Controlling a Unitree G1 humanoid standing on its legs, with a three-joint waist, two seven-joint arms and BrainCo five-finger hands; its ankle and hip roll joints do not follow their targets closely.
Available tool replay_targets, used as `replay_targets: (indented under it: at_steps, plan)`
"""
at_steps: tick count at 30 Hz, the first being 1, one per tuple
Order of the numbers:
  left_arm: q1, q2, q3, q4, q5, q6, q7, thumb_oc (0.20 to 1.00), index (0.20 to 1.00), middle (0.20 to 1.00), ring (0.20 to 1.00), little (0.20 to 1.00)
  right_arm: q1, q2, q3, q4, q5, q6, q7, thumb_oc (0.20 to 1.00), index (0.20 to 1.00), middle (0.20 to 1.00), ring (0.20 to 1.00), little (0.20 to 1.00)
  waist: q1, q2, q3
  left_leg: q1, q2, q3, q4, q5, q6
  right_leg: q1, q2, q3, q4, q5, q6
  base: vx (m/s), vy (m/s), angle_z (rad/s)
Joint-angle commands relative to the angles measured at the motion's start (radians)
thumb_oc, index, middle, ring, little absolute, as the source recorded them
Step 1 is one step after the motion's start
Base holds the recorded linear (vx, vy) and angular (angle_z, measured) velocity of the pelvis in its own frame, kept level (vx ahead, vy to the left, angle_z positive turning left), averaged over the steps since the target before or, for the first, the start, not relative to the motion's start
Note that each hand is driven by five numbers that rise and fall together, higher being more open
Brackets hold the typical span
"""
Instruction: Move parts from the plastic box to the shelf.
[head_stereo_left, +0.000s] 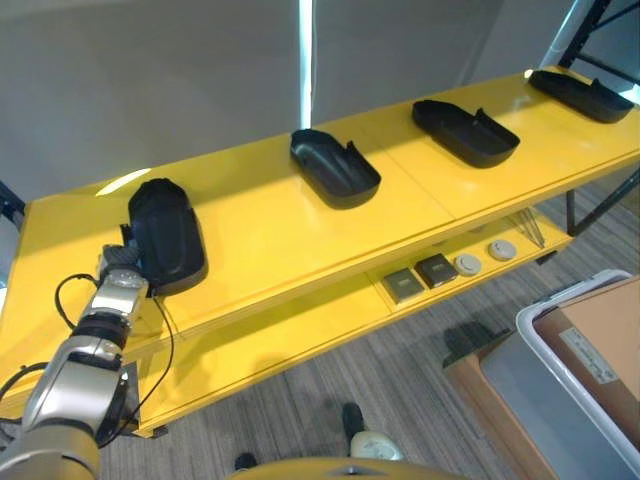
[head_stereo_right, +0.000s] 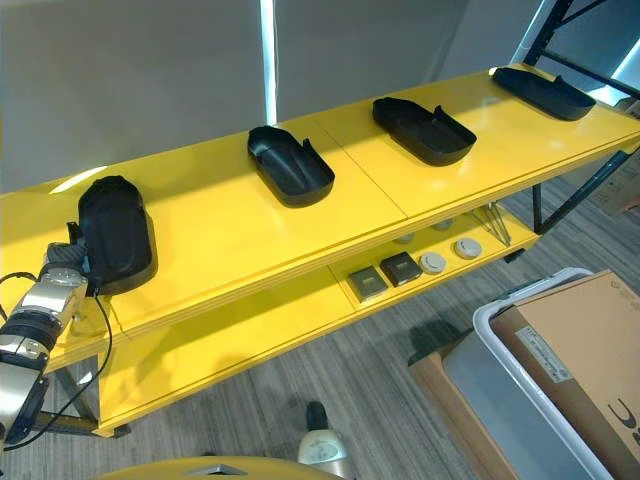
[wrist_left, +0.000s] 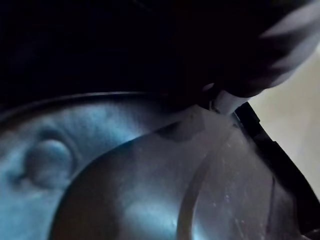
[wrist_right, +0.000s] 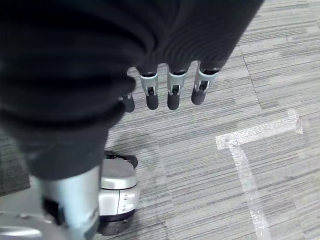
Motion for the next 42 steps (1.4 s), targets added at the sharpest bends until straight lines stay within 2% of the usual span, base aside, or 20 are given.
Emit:
replay_targets:
  at_steps: [1,2,5,11,14,16,20,22,24,26,27,28,30,33,36,40,41,42]
  plan:
    - [-0.143,0.069,0.029,0.065,-0.003,-0.020,0.060,0.702,0.702,0.702,0.702,0.702,-0.017,-0.027,0.033,0.023,-0.021,0.001,-0.007,1.000,1.000,1.000,1.000,1.000,-0.002,-0.005,0.021,-0.056,0.020,-0.030,0.099,-0.075,0.037,0.022,-0.038,0.054,0.087,-0.152,0.061,0.03,-0.008,0.00]
    - [-0.139,0.064,0.035,0.069,-0.004,-0.023,0.066,1.000,1.000,1.000,1.000,1.000,-0.019,-0.022,0.031,0.033,-0.018,0.000,-0.010,1.000,1.000,1.000,1.000,1.000,0.000,-0.006,0.019,-0.050,0.019,-0.030,0.095,-0.075,0.036,0.029,-0.039,0.052,0.082,-0.153,0.061,0.00,0.000,0.00]
    - [-0.134,0.063,0.041,0.076,-0.018,-0.038,0.076,1.000,1.000,1.000,1.000,1.000,-0.017,-0.018,0.030,0.040,-0.023,-0.002,-0.013,1.000,1.000,1.000,1.000,1.000,0.000,-0.006,0.016,-0.043,0.019,-0.029,0.091,-0.074,0.035,0.035,-0.039,0.051,0.079,-0.153,0.060,0.02,0.003,0.00]
    - [-0.148,0.111,0.062,0.023,-0.035,-0.162,0.120,1.000,1.000,1.000,1.000,1.000,-0.016,-0.013,0.027,0.061,-0.042,-0.004,-0.018,1.000,1.000,1.000,1.000,1.000,0.013,0.001,0.007,-0.010,0.016,-0.028,0.069,-0.074,0.033,0.068,-0.040,0.036,0.064,-0.156,0.058,0.00,0.001,0.01]
    - [-0.151,0.147,0.062,-0.048,-0.011,-0.181,0.115,1.000,1.000,1.000,1.000,1.000,-0.010,-0.010,0.021,0.061,-0.052,-0.004,-0.025,1.000,1.000,1.000,1.000,1.000,0.026,0.003,0.002,-0.001,0.015,-0.031,0.062,-0.074,0.033,0.081,-0.042,0.026,0.056,-0.154,0.058,0.00,0.003,0.04]
    - [-0.133,0.227,0.053,-0.198,0.091,-0.198,0.111,1.000,1.000,1.000,1.000,1.000,0.003,0.000,0.008,0.059,-0.059,-0.007,-0.036,1.000,1.000,1.000,1.000,1.000,0.056,0.003,-0.007,0.009,0.013,-0.041,0.051,-0.074,0.033,0.101,-0.043,0.007,0.042,-0.151,0.058,-0.01,-0.008,0.08]
    - [-0.102,0.311,0.070,-0.337,0.123,-0.237,0.110,1.000,1.000,1.000,1.000,1.000,0.010,0.007,0.006,0.048,-0.049,0.001,-0.047,1.000,1.000,1.000,1.000,1.000,0.077,0.002,-0.016,0.010,0.013,-0.048,0.045,-0.071,0.033,0.108,-0.042,-0.001,0.031,-0.147,0.057,-0.01,-0.004,0.17]
    - [-0.034,0.362,0.136,-0.547,0.056,-0.299,0.014,1.000,1.000,1.000,1.000,1.000,0.019,0.013,-0.011,0.038,-0.045,0.009,-0.053,1.000,1.000,1.000,1.000,1.000,0.098,0.000,-0.014,0.011,0.012,-0.058,0.048,-0.076,0.034,0.122,-0.045,-0.013,0.022,-0.145,0.058,-0.02,0.008,0.15]
    - [0.065,0.336,0.204,-0.749,-0.015,-0.345,-0.131,1.000,1.000,1.000,1.000,1.000,0.025,0.020,-0.034,0.030,-0.053,0.016,-0.052,1.000,1.000,1.000,1.000,1.000,0.118,-0.004,-0.015,0.009,0.010,-0.067,0.048,-0.077,0.034,0.127,-0.046,-0.023,0.014,-0.141,0.057,-0.02,0.011,0.15]
    - [0.190,0.261,0.258,-0.940,-0.060,-0.314,-0.240,1.000,1.000,1.000,1.000,1.000,0.030,0.031,-0.054,0.020,-0.054,0.028,-0.054,1.000,1.000,1.000,1.000,1.000,0.135,-0.007,-0.014,0.011,0.006,-0.076,0.042,-0.078,0.034,0.133,-0.049,-0.033,0.006,-0.137,0.060,-0.02,0.019,0.09]
    - [0.267,0.199,0.268,-1.015,-0.080,-0.326,-0.305,1.000,1.000,1.000,1.000,1.000,0.036,0.042,-0.063,0.013,-0.058,0.035,-0.063,1.000,1.000,1.000,1.000,1.000,0.145,-0.009,-0.014,0.012,0.003,-0.080,0.038,-0.077,0.034,0.137,-0.050,-0.039,0.001,-0.134,0.061,0.00,0.020,0.04]
    - [0.288,0.181,0.270,-1.031,-0.094,-0.331,-0.335,1.000,1.000,1.000,1.000,1.000,0.038,0.046,-0.065,0.011,-0.059,0.038,-0.066,1.000,1.000,1.000,1.000,1.000,0.147,-0.009,-0.016,0.012,0.003,-0.081,0.036,-0.077,0.034,0.137,-0.050,-0.040,0.000,-0.133,0.062,0.00,0.017,0.03]
    - [0.384,0.092,0.276,-1.092,-0.138,-0.340,-0.437,1.000,1.000,1.000,1.000,1.000,0.042,0.055,-0.073,0.017,-0.063,0.034,-0.076,1.000,1.000,1.000,1.000,1.000,0.161,-0.011,-0.015,0.013,0.000,-0.089,0.033,-0.076,0.034,0.141,-0.050,-0.048,-0.003,-0.131,0.063,0.00,0.017,0.05]
    - [0.481,0.009,0.228,-1.105,-0.170,-0.418,-0.551,1.000,1.000,1.000,1.000,1.000,0.034,0.057,-0.071,0.044,-0.050,0.010,-0.090,1.000,1.000,1.000,1.000,1.000,0.179,-0.009,-0.013,-0.001,-0.001,-0.096,0.033,-0.070,0.035,0.129,-0.051,-0.050,-0.002,-0.122,0.060,-0.04,0.019,0.02]
    - [0.525,-0.035,0.196,-1.097,-0.243,-0.393,-0.540,1.000,1.000,1.000,1.000,1.000,0.023,0.050,-0.068,0.060,-0.031,-0.003,-0.091,1.000,1.000,1.000,1.000,1.000,0.189,-0.007,-0.007,-0.006,-0.002,-0.099,0.033,-0.069,0.036,0.126,-0.053,-0.055,-0.003,-0.120,0.059,-0.05,0.013,0.10]
    - [0.579,-0.070,0.139,-1.026,-0.272,-0.436,-0.525,1.000,1.000,1.000,1.000,1.000,0.014,0.045,-0.060,0.074,-0.006,-0.012,-0.094,1.000,1.000,1.000,1.000,1.000,0.195,-0.005,-0.002,-0.006,-0.003,-0.098,0.032,-0.069,0.038,0.125,-0.053,-0.058,-0.005,-0.117,0.059,0.00,0.000,0.00]
    - [0.593,-0.078,0.115,-1.009,-0.242,-0.470,-0.516,0.793,0.793,0.793,0.793,0.793,0.009,0.045,-0.056,0.078,0.002,-0.014,-0.095,1.000,1.000,1.000,1.000,1.000,0.195,-0.005,-0.001,-0.005,-0.002,-0.096,0.031,-0.069,0.038,0.125,-0.054,-0.061,-0.005,-0.116,0.059,0.00,0.000,0.00]
    - [0.597,-0.079,0.109,-1.004,-0.238,-0.477,-0.517,0.699,0.699,0.699,0.699,0.699,0.009,0.046,-0.057,0.079,0.004,-0.015,-0.095,1.000,1.000,1.000,1.000,1.000,0.195,-0.005,0.000,-0.004,-0.002,-0.095,0.031,-0.069,0.038,0.125,-0.054,-0.061,-0.005,-0.116,0.059,0.00,0.000,0.00]
